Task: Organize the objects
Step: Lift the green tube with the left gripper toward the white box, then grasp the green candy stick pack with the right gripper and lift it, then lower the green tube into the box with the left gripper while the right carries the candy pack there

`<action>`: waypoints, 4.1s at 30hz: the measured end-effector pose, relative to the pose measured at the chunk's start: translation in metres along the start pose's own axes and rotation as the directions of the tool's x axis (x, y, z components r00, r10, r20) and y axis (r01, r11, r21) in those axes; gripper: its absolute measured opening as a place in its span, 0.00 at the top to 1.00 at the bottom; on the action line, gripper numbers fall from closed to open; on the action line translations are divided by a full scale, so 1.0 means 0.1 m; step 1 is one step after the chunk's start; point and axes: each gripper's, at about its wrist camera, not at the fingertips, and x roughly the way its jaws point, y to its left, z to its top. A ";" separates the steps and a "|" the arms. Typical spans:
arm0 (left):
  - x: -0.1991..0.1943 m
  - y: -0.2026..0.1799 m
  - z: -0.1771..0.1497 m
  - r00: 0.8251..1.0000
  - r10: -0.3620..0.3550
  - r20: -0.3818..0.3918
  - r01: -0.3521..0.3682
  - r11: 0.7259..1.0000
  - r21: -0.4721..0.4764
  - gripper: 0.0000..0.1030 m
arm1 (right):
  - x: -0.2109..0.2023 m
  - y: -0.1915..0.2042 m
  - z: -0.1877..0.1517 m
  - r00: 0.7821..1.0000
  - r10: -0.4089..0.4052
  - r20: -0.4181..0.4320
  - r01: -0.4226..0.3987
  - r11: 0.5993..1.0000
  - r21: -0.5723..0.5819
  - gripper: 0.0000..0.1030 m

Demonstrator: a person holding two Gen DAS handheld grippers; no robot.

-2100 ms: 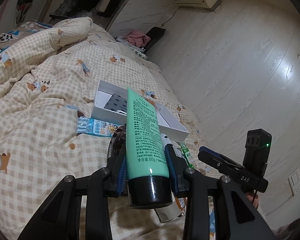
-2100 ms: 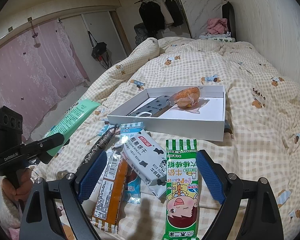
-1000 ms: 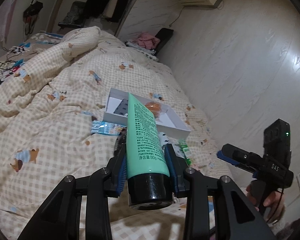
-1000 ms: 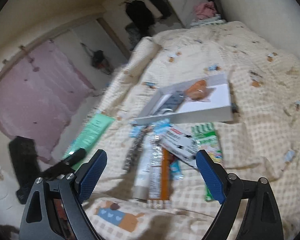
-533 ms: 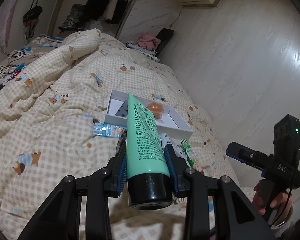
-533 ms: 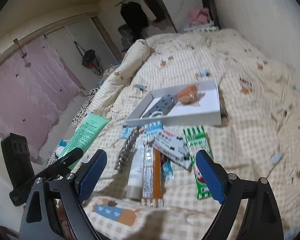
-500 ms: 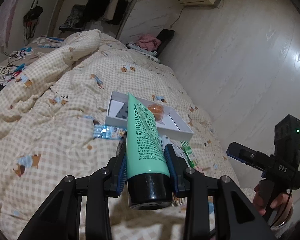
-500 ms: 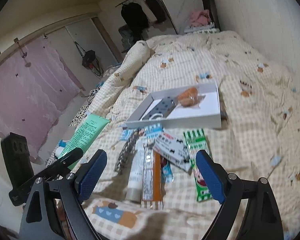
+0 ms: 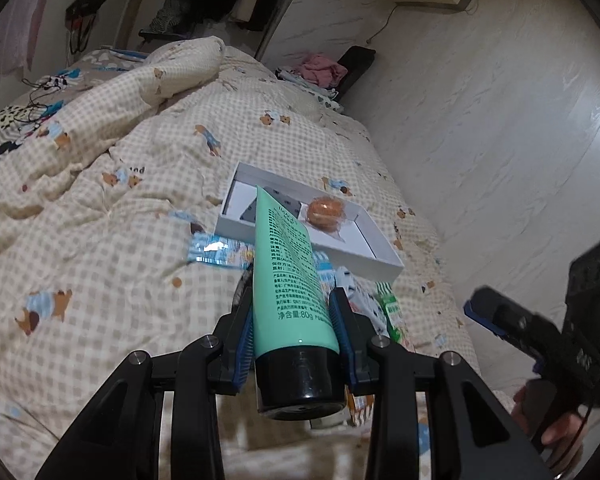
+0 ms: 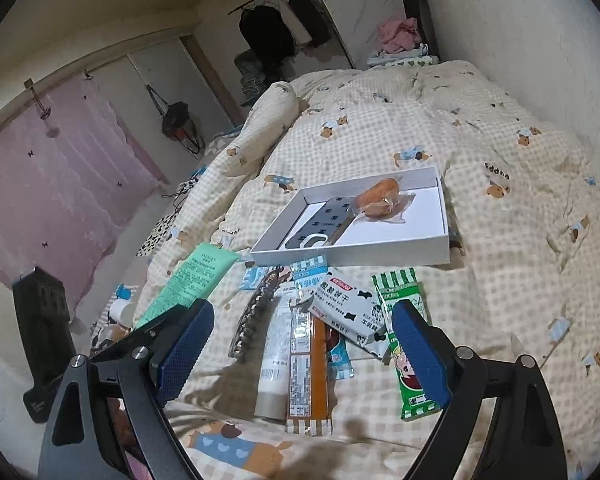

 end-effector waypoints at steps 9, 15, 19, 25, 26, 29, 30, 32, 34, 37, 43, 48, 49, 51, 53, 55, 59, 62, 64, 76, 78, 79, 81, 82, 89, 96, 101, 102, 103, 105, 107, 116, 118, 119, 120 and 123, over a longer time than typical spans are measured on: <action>0.42 -0.23 0.31 0.994 0.061 -0.088 -0.049 0.991 0.124 0.63 | 0.09 -0.08 0.10 0.998 -0.060 0.023 0.060 0.998 -0.007 0.11; 0.49 -0.10 0.28 0.989 0.013 -0.146 -0.002 0.997 0.072 0.63 | 0.18 -0.28 0.07 0.999 0.004 -0.042 -0.002 0.998 0.067 0.11; 0.37 -0.09 0.26 0.989 -0.002 -0.150 0.014 0.997 0.080 0.62 | 0.20 -0.37 0.05 0.997 0.040 -0.071 -0.034 0.995 0.093 0.11; 0.24 -0.16 0.18 0.989 0.029 -0.142 -0.010 0.991 0.133 0.62 | 0.13 -0.39 0.06 0.997 0.044 -0.068 -0.039 0.996 0.075 0.11; 0.23 -0.16 0.16 0.989 0.036 -0.147 -0.016 0.991 0.133 0.62 | 0.11 -0.41 0.07 0.997 0.038 -0.063 -0.034 0.997 0.063 0.11; 0.26 -0.17 0.06 0.983 0.060 -0.172 -0.035 0.988 0.150 0.62 | 0.11 -0.49 0.15 0.996 -0.050 -0.079 0.048 0.999 -0.024 0.11; 0.28 -0.17 0.01 0.981 0.073 -0.177 -0.045 0.987 0.157 0.62 | 0.12 -0.51 0.15 0.994 -0.066 -0.089 0.062 0.997 -0.044 0.11; 0.33 -0.15 -0.01 0.978 0.089 -0.186 -0.060 0.986 0.156 0.62 | 0.18 -0.59 0.14 0.990 -0.083 -0.114 0.075 0.995 -0.070 0.11; 0.33 -0.12 0.02 0.979 0.075 -0.189 -0.049 0.990 0.135 0.62 | 0.30 -0.67 0.10 0.980 -0.114 -0.163 0.098 0.990 -0.105 0.11; 0.21 -0.10 0.09 0.989 0.066 -0.129 -0.047 0.988 0.145 0.62 | 0.45 -0.74 -0.01 0.966 -0.121 -0.227 0.087 0.984 -0.156 0.11; 0.08 -0.04 0.18 0.994 0.072 -0.083 -0.056 0.982 0.182 0.62 | 0.52 -0.78 -0.23 0.937 -0.087 -0.339 0.023 0.982 -0.188 0.25; 0.08 -0.02 0.23 0.995 0.061 -0.077 -0.046 0.982 0.183 0.62 | 0.72 -0.81 -0.34 0.905 -0.110 -0.411 0.026 0.979 -0.203 0.44; 0.09 -0.02 0.23 0.995 0.056 -0.081 -0.041 0.982 0.182 0.62 | 0.74 -0.80 -0.36 0.902 -0.121 -0.415 0.033 0.976 -0.214 0.57; 0.09 -0.02 0.23 0.995 0.060 -0.080 -0.044 0.981 0.187 0.62 | 0.72 -0.79 -0.37 0.905 -0.139 -0.403 0.045 0.971 -0.234 0.66; 0.08 -0.02 0.24 0.995 0.061 -0.076 -0.046 0.980 0.192 0.62 | 0.66 -0.80 -0.34 0.914 -0.118 -0.387 0.032 0.975 -0.222 0.70; 0.06 0.00 0.26 0.996 0.059 -0.071 -0.044 0.981 0.189 0.62 | 0.55 -0.81 -0.29 0.927 -0.082 -0.366 0.009 0.980 -0.199 0.70; 0.01 0.02 0.37 0.997 0.055 -0.055 -0.044 0.983 0.180 0.62 | 0.39 -0.77 -0.14 0.948 0.011 -0.319 -0.061 0.987 -0.146 0.70; -0.02 -0.03 0.54 0.998 0.060 -0.030 -0.054 0.981 0.184 0.62 | 0.35 -0.65 0.05 0.966 0.033 -0.258 -0.074 0.986 -0.150 0.70; -0.05 -0.10 0.72 0.997 0.075 0.014 -0.077 0.980 0.185 0.62 | 0.31 -0.60 0.23 0.977 0.050 -0.207 -0.082 0.985 -0.150 0.70; 0.50 -0.17 1.56 0.975 -0.198 0.101 0.179 0.969 0.171 0.63 | 0.46 -0.30 1.08 0.991 0.124 0.045 -0.114 0.977 -0.180 0.70; 0.76 -0.06 1.58 0.980 -0.189 0.069 0.180 0.977 0.118 0.63 | 0.63 -0.33 1.15 0.993 0.114 0.037 -0.106 0.981 -0.164 0.70; 0.86 -0.04 1.57 0.985 -0.165 0.056 0.159 0.982 0.104 0.63 | 0.71 -0.36 1.16 0.994 0.101 0.030 -0.095 0.983 -0.155 0.70; 1.04 0.01 1.52 0.987 -0.154 0.052 0.149 0.985 0.091 0.63 | 0.86 -0.43 1.16 0.996 0.084 0.015 -0.082 0.988 -0.130 0.70; 1.11 0.03 1.48 0.985 -0.161 0.056 0.157 0.984 0.079 0.63 | 0.94 -0.48 1.13 0.996 0.086 0.009 -0.084 0.990 -0.110 0.70; 1.51 0.16 1.04 0.982 -0.169 0.082 0.163 0.984 0.075 0.63 | 1.28 -0.77 0.88 1.000 -0.008 -0.009 0.007 0.997 -0.072 0.70; 1.65 -0.03 0.79 0.998 -0.055 0.033 0.046 0.974 0.222 0.63 | 1.45 -0.79 0.74 0.999 -0.021 -0.045 0.017 0.997 -0.073 0.70; 1.72 0.06 0.75 0.999 -0.042 0.028 0.035 0.979 0.201 0.63 | 1.55 -0.84 0.66 0.996 -0.072 -0.055 0.069 0.996 -0.055 0.70; 1.76 0.10 0.75 0.999 -0.040 0.014 0.037 0.983 0.182 0.63 | 1.57 -0.84 0.63 0.994 -0.095 -0.052 0.091 0.994 -0.064 0.70; 1.80 0.15 0.76 0.999 -0.040 -0.002 0.040 0.986 0.159 0.63 | 1.59 -0.83 0.60 0.991 -0.123 -0.052 0.119 0.990 -0.081 0.70; 1.88 0.26 0.75 0.998 -0.044 -0.038 0.048 0.993 0.107 0.63 | 1.64 -0.82 0.55 0.987 -0.150 -0.055 0.144 0.985 -0.100 0.70; 1.94 0.35 0.73 0.997 -0.034 -0.063 0.039 0.996 0.079 0.64 | 1.66 -0.81 0.52 0.988 -0.146 -0.058 0.140 0.985 -0.105 0.70; 1.96 0.33 0.72 0.999 0.006 -0.054 0.001 0.992 0.125 0.65 | 1.69 -0.79 0.47 0.985 -0.161 -0.059 0.153 0.980 -0.129 0.70; 1.96 0.36 0.72 0.998 0.000 -0.058 0.007 0.994 0.110 0.65 | 1.69 -0.79 0.46 0.985 -0.161 -0.056 0.153 0.980 -0.126 0.70; 1.97 0.37 0.74 0.998 0.003 -0.060 0.004 0.994 0.105 0.65 | 1.69 -0.79 0.46 0.985 -0.162 -0.055 0.154 0.980 -0.127 0.70; 1.97 0.38 0.74 0.998 0.008 -0.060 -0.002 0.995 0.100 0.65 | 1.69 -0.79 0.46 0.985 -0.162 -0.053 0.154 0.980 -0.128 0.70; 1.88 0.35 0.74 0.999 -0.001 -0.034 0.004 0.995 0.103 0.52 | 1.68 -0.79 0.46 0.986 -0.162 -0.048 0.156 0.980 -0.124 0.70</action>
